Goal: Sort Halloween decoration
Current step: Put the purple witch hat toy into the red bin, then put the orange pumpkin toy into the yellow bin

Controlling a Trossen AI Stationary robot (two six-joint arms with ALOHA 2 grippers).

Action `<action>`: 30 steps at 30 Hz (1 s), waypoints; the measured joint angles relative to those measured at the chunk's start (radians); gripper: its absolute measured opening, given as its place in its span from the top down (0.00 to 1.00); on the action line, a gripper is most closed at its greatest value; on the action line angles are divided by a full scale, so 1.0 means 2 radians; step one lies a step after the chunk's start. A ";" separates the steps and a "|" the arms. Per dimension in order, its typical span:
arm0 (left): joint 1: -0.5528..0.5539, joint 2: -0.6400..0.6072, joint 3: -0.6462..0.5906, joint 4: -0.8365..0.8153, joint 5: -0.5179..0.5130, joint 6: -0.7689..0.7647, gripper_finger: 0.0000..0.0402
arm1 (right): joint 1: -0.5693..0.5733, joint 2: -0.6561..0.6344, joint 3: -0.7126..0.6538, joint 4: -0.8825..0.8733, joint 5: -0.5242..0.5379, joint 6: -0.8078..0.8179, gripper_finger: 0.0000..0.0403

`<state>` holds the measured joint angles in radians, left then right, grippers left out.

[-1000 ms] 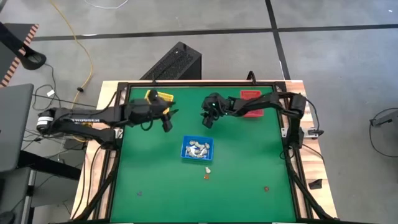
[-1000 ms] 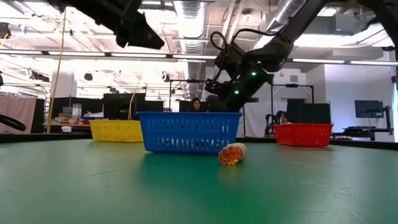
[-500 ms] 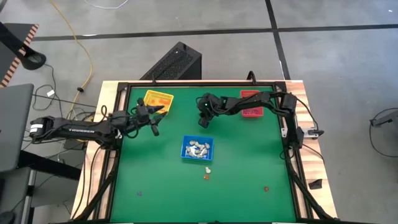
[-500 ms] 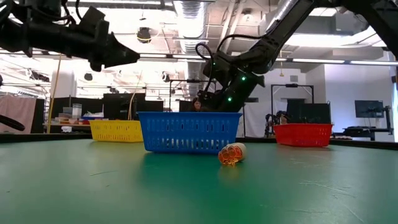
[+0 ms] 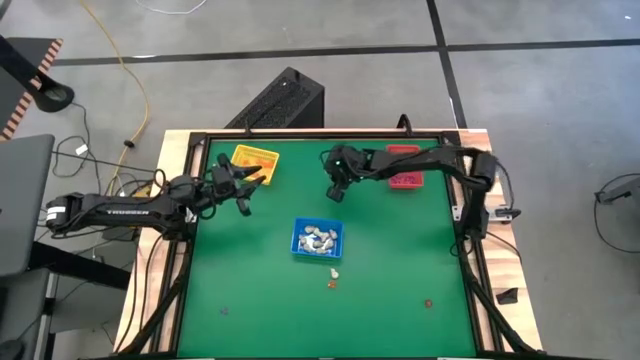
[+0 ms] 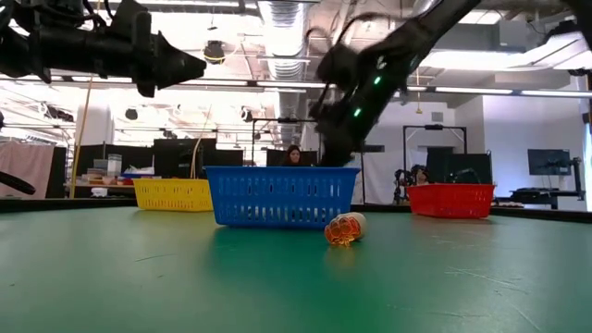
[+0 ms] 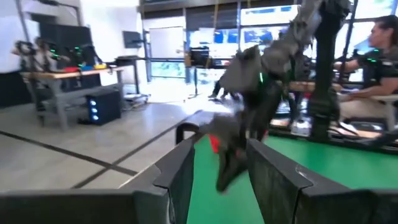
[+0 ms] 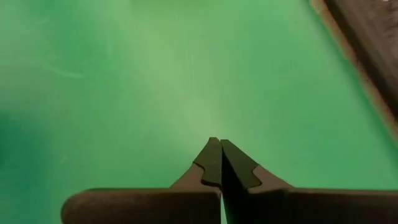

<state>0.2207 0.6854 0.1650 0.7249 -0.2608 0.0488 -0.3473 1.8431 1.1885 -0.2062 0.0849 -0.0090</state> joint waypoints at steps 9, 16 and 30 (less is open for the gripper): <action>0.000 0.001 0.000 -0.009 0.028 -0.009 0.66 | -0.027 -0.206 -0.105 -0.077 0.032 0.023 0.95; 0.000 0.002 0.000 -0.010 0.028 0.001 0.66 | -0.056 -0.339 -0.217 -0.094 0.103 0.087 0.93; 0.000 0.002 0.000 -0.018 0.090 -0.069 0.66 | -0.090 -0.376 -0.253 -0.112 0.116 0.118 0.77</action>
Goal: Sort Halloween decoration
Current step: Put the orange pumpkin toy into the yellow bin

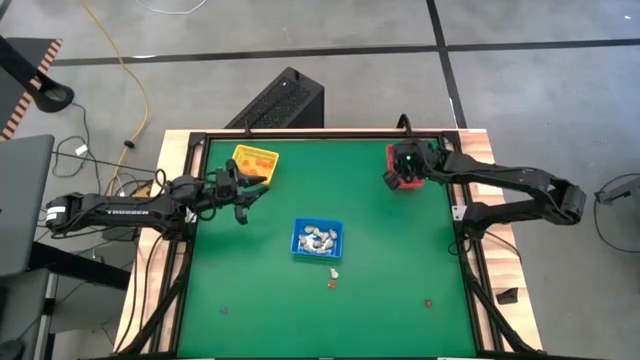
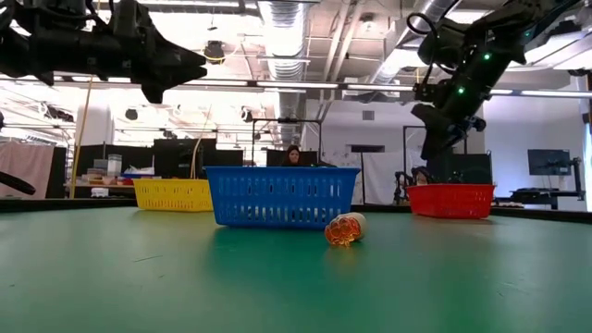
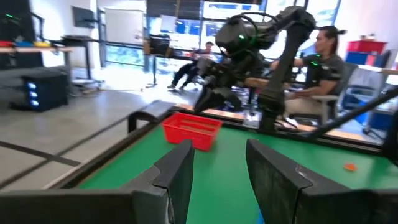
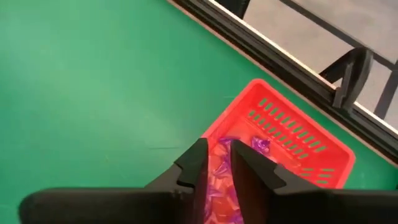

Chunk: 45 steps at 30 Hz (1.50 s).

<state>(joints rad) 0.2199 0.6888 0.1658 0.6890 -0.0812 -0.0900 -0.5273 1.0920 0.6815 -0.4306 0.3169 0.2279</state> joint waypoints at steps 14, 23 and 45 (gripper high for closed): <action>0.000 0.000 0.000 -0.035 0.017 -0.005 0.66 | 0.221 0.000 0.001 0.067 -0.186 0.004 0.68; 0.000 0.000 0.000 -0.095 0.044 -0.003 0.66 | 0.448 0.003 0.039 -0.052 -0.213 0.262 0.68; 0.000 -0.001 0.000 -0.070 0.104 0.047 0.66 | 0.682 0.155 0.049 -0.123 -0.238 0.860 0.64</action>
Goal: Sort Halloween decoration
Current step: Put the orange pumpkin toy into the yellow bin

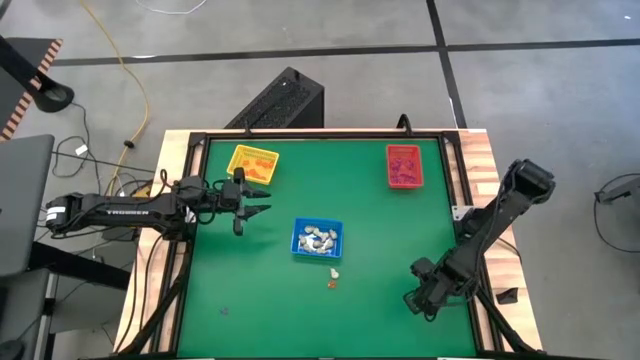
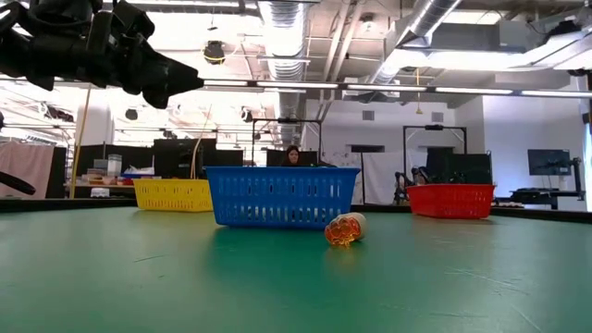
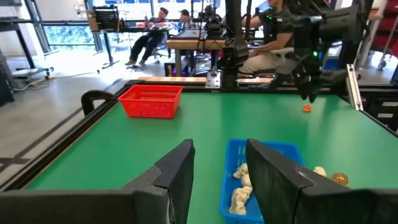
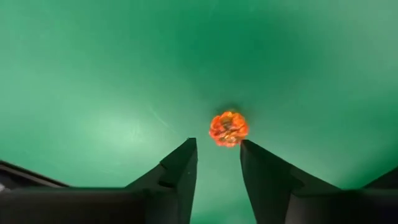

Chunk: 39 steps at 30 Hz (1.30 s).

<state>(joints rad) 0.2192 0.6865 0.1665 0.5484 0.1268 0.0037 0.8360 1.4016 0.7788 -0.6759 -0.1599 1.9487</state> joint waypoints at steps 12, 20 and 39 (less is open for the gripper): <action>0.000 0.000 0.000 0.000 0.000 -0.006 0.66 | -0.003 0.060 0.000 0.021 -0.026 -0.036 0.45; 0.000 0.000 0.000 0.000 0.000 -0.008 0.66 | -0.010 0.078 0.001 0.040 -0.044 -0.045 0.52; 0.000 0.000 0.000 0.000 0.000 -0.008 0.66 | -0.131 -0.002 0.000 0.157 0.128 -0.313 0.73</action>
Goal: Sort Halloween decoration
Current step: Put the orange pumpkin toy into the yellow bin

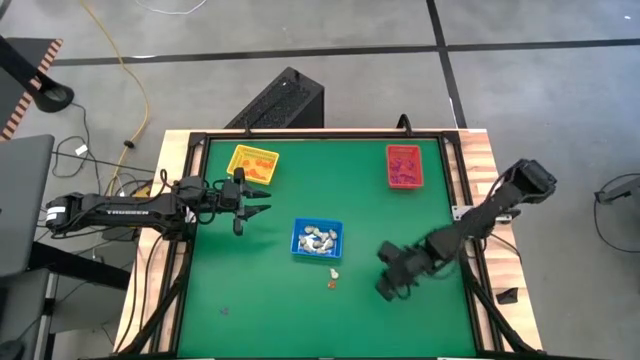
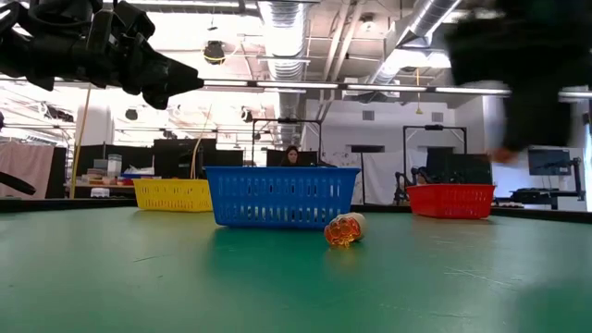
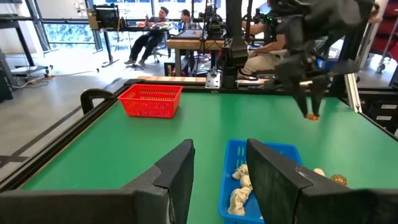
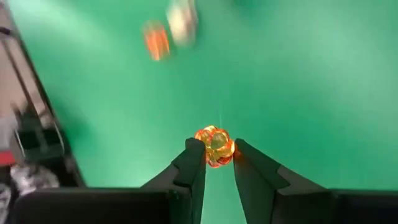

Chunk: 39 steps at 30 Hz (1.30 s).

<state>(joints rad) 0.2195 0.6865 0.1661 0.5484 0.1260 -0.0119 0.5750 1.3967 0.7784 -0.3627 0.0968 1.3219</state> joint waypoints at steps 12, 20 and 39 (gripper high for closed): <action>0.000 0.000 0.000 -0.001 -0.001 0.001 0.66 | -0.278 0.079 0.029 0.313 -0.025 -0.465 0.73; 0.000 0.000 0.000 -0.003 -0.004 0.002 0.66 | -0.405 0.245 0.240 0.309 -0.142 -0.580 0.73; 0.000 0.000 0.000 -0.008 -0.031 0.030 0.66 | -0.476 0.499 0.594 0.213 -0.173 -0.582 0.60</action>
<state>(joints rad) 0.2199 0.6861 0.1661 0.5321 0.0648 0.0483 -0.3767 2.3947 1.9655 0.0641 -0.2496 0.1574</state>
